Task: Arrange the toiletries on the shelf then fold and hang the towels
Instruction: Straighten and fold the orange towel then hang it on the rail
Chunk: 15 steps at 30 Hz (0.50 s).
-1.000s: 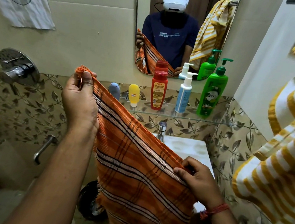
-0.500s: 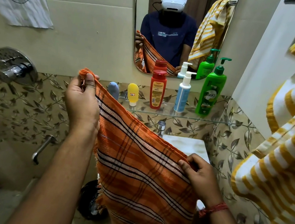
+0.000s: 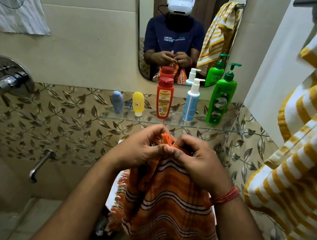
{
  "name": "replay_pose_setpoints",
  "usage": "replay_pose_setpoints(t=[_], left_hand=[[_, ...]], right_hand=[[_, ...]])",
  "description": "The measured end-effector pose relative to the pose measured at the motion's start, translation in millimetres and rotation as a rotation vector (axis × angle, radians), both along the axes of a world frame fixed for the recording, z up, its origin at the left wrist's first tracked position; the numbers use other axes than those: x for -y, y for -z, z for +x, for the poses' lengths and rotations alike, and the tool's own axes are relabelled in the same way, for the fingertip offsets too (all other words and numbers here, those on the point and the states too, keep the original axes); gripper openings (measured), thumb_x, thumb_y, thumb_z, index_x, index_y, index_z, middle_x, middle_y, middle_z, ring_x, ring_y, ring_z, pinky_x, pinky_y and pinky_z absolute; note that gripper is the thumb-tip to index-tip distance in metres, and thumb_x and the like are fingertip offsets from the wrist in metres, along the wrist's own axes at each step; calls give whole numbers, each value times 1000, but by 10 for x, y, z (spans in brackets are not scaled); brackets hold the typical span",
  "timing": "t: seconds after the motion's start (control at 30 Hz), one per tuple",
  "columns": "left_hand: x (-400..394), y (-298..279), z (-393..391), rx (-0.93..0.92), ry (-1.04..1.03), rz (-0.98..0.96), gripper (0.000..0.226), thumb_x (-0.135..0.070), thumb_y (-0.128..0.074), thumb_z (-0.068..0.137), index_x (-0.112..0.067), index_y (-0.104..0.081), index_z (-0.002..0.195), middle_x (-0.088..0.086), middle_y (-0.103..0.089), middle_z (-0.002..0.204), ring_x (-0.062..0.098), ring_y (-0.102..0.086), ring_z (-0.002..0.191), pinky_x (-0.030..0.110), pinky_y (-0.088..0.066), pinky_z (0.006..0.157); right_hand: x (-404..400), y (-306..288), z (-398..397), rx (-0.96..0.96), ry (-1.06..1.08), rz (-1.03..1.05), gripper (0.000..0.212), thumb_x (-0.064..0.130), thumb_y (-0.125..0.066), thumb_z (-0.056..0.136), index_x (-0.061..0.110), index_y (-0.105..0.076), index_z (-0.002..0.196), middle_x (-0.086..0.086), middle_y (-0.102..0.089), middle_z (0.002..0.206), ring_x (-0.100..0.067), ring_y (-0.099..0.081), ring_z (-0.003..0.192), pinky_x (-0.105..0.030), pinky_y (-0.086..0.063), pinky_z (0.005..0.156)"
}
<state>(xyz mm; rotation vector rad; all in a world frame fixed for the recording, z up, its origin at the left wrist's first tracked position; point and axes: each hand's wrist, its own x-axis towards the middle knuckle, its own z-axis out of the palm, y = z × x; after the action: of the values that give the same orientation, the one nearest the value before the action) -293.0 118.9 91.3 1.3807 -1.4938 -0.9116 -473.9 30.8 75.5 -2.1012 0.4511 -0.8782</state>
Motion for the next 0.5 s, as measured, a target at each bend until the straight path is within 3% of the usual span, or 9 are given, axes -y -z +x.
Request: replay_pose_setpoints(t=[0.17,0.27,0.33,0.43,0.5], left_hand=[[33,27,29,-8,74,-1,16,-28,-74,86,-23,-62,95,23,-63,111,23,-64,95,41,-55,84],[50,70,7,-12,117,15,12,-18,-73,88,-21,-64,95,15,-63,100,18,-63,91,34,-54,80],[66,84,1,7,121,26,10,-17,-73,89,-19,-64,94,3,-63,94,14,-63,88,30,-53,77],[96,112,0,0,114,24,15,-28,-76,85,-21,-65,92,11,-61,90,17,-61,84,34,-52,75],[98,129,-13,-36,105,20,16,-34,-76,82,-24,-65,89,8,-59,88,18,-59,81,36,-49,73]], right_hand=[[93,-22,-48,-58,-64,3,26,42,-63,87,17,-63,79,-7,-60,78,-28,-58,76,-51,-49,69],[121,-27,-87,-79,-115,20,25,43,-63,87,20,-63,79,-4,-60,77,-27,-58,76,-50,-48,69],[140,-17,-105,-89,-131,16,24,42,-63,88,20,-64,79,-5,-60,77,-27,-58,76,-51,-49,70],[162,-2,-128,-98,-137,15,23,40,-64,88,19,-65,80,-7,-61,78,-28,-59,76,-51,-50,70],[178,4,-139,-97,-136,26,20,36,-65,89,19,-65,80,-5,-61,77,-21,-60,74,-44,-50,69]])
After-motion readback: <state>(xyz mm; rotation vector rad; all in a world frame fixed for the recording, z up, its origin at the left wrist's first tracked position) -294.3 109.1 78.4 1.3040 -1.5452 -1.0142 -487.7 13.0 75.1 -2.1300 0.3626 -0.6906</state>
